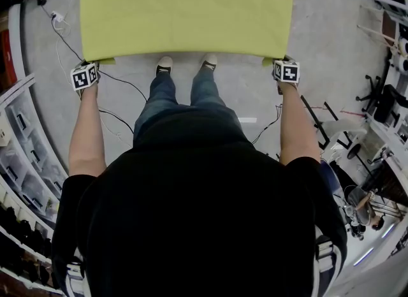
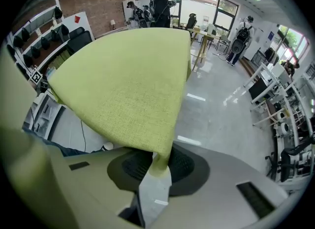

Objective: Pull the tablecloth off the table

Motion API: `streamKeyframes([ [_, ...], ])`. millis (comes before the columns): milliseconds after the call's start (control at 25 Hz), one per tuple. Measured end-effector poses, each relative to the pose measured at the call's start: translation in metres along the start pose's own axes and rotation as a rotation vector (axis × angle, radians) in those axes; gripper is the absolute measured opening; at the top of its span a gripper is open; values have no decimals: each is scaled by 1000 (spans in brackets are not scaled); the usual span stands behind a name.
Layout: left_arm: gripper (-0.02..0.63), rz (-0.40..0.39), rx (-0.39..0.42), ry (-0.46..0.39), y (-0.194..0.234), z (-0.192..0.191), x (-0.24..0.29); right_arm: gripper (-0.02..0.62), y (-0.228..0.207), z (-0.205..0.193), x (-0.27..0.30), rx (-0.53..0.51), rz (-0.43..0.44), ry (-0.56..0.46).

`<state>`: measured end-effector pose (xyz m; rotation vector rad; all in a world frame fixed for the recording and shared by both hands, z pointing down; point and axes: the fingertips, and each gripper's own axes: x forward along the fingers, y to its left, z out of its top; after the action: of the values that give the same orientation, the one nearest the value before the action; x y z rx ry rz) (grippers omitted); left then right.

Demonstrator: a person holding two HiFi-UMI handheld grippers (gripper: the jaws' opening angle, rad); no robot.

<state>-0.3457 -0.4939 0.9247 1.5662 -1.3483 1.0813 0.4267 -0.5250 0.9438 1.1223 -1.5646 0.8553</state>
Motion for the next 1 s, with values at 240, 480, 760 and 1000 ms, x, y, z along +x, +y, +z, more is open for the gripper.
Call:
streamKeyframes([
  [240, 41, 25, 13, 6, -7, 1, -2, 23, -7, 3, -4, 1, -8, -24],
  [480, 26, 33, 35, 29, -5, -9, -13, 18, -8, 1, -13, 21, -1, -25],
  [760, 25, 67, 37, 44, -3, -18, -29, 18, -4, -8, -19, 2, 12, -27],
  [1000, 25, 111, 35, 37, -17, -23, -57, 18, -10, -19, -36, -37, 48, -57],
])
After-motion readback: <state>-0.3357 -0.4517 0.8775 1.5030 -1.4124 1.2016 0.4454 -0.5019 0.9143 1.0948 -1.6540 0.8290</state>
